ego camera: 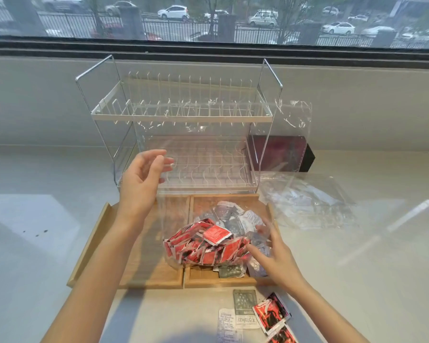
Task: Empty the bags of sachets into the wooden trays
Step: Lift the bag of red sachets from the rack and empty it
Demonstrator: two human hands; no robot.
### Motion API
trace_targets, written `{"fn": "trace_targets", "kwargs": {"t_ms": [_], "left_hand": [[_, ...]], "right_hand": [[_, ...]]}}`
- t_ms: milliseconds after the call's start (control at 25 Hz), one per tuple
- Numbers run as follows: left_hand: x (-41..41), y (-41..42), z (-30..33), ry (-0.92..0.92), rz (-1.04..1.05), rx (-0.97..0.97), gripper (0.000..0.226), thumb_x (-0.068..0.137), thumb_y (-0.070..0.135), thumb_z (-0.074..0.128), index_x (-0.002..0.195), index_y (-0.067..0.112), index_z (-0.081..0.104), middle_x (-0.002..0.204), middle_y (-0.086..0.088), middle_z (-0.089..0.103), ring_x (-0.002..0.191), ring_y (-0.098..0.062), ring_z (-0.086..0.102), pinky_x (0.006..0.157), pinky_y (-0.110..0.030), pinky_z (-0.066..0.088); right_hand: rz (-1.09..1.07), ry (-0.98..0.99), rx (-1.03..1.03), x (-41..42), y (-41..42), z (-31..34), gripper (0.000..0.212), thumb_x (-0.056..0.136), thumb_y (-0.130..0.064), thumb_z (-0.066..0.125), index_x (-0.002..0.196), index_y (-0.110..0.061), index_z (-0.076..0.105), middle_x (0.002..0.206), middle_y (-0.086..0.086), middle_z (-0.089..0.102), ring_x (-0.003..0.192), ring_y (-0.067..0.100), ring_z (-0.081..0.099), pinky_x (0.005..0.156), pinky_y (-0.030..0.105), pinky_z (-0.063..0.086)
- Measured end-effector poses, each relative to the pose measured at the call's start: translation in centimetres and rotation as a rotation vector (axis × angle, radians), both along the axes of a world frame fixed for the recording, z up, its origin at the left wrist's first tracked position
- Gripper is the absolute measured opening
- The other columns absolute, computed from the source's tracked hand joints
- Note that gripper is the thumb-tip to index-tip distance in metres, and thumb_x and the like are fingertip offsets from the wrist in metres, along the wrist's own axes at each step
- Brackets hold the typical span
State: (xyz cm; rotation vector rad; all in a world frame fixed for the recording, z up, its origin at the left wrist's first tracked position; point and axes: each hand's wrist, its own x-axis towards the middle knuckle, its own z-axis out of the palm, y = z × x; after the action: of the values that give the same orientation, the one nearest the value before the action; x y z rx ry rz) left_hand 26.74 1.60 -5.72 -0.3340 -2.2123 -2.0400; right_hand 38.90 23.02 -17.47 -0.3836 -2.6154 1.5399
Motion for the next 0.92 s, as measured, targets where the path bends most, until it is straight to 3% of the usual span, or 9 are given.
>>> {"fn": "trace_targets", "kwargs": {"t_ms": [40,160,280,400,480,600,720,800,920], "left_hand": [[0.0,-0.2,-0.6,-0.03,-0.05,-0.005,0.021,0.086,0.045,0.044,0.102,0.033,0.052,0.098,0.012,0.064,0.095,-0.002,0.06,0.085,-0.026,0.045],[0.5,-1.5,-4.1,-0.172,-0.156,-0.097,0.089,0.054,0.086,0.039,0.125,0.033,0.039,0.126,0.008,0.055,0.117,-0.01,0.051,0.1,-0.034,0.038],[2.4,-2.8,-9.1,-0.351,-0.239,-0.285,0.119,0.04,0.088,0.049,0.138,0.026,0.026,0.138,0.008,0.041,0.123,-0.008,0.041,0.103,-0.029,0.032],[4.2,-3.5,-12.8,-0.504,-0.356,-0.338,0.108,0.045,0.069,0.069,0.136,0.025,0.03,0.133,0.002,0.05,0.114,-0.007,0.051,0.089,-0.021,0.044],[4.6,-3.6,-14.3,-0.527,-0.334,-0.295,0.078,0.063,0.043,0.074,0.128,0.024,0.037,0.123,-0.004,0.058,0.104,-0.01,0.058,0.084,-0.024,0.05],[4.7,-2.6,-14.7,-0.473,-0.222,-0.345,0.041,0.084,0.007,0.057,0.123,0.011,0.044,0.11,-0.005,0.059,0.092,-0.004,0.053,0.083,-0.016,0.045],[4.7,-2.3,-14.7,-0.415,-0.171,-0.381,0.032,0.086,0.01,0.054,0.117,0.011,0.05,0.1,0.001,0.06,0.092,-0.01,0.054,0.077,-0.012,0.045],[4.8,-2.3,-14.8,-0.366,-0.126,-0.426,0.025,0.086,0.015,0.054,0.111,0.018,0.052,0.101,0.0,0.061,0.09,-0.013,0.056,0.078,-0.022,0.046],[4.8,-2.6,-14.1,-0.3,-0.078,-0.431,0.021,0.089,0.015,0.051,0.109,0.012,0.054,0.1,-0.002,0.062,0.083,-0.009,0.055,0.069,-0.014,0.039]], "right_hand": [[-0.004,-0.02,0.024,-0.1,0.0,-0.6,0.074,0.082,-0.03,0.063,0.143,-0.023,0.021,0.147,-0.002,0.037,0.132,0.012,0.038,0.106,0.025,0.031],[-0.009,-0.069,0.032,-0.5,-0.1,-1.5,0.067,0.083,-0.032,0.062,0.14,-0.022,0.029,0.14,-0.003,0.046,0.128,0.01,0.042,0.102,0.024,0.033],[0.013,-0.069,0.079,-0.3,-0.5,-2.0,0.056,0.085,-0.033,0.059,0.134,-0.017,0.039,0.135,-0.001,0.05,0.125,0.011,0.046,0.096,0.018,0.032],[0.051,-0.071,0.084,-0.1,-0.6,-1.9,0.062,0.086,-0.036,0.057,0.139,-0.018,0.031,0.136,-0.007,0.043,0.123,0.003,0.038,0.099,0.018,0.028],[0.113,-0.105,0.063,0.1,-0.4,-1.9,0.074,0.083,-0.037,0.061,0.143,-0.022,0.02,0.135,-0.014,0.033,0.125,0.001,0.032,0.104,0.021,0.026],[0.215,-0.124,0.212,0.3,0.6,-2.4,0.081,0.081,-0.035,0.064,0.144,-0.021,0.017,0.144,-0.009,0.03,0.135,0.007,0.027,0.111,0.026,0.024],[0.148,-0.103,0.249,-0.2,0.8,-2.7,0.061,0.084,-0.029,0.061,0.138,-0.017,0.034,0.138,-0.001,0.048,0.125,0.014,0.046,0.103,0.026,0.035],[0.09,-0.065,0.26,-0.7,0.6,-2.3,0.045,0.086,-0.026,0.058,0.129,-0.018,0.045,0.119,0.0,0.061,0.103,0.012,0.056,0.088,0.024,0.042],[0.07,0.006,0.292,-1.5,0.1,-1.4,0.027,0.089,-0.02,0.054,0.115,-0.015,0.055,0.093,-0.003,0.064,0.085,0.011,0.059,0.075,0.023,0.045]]}}
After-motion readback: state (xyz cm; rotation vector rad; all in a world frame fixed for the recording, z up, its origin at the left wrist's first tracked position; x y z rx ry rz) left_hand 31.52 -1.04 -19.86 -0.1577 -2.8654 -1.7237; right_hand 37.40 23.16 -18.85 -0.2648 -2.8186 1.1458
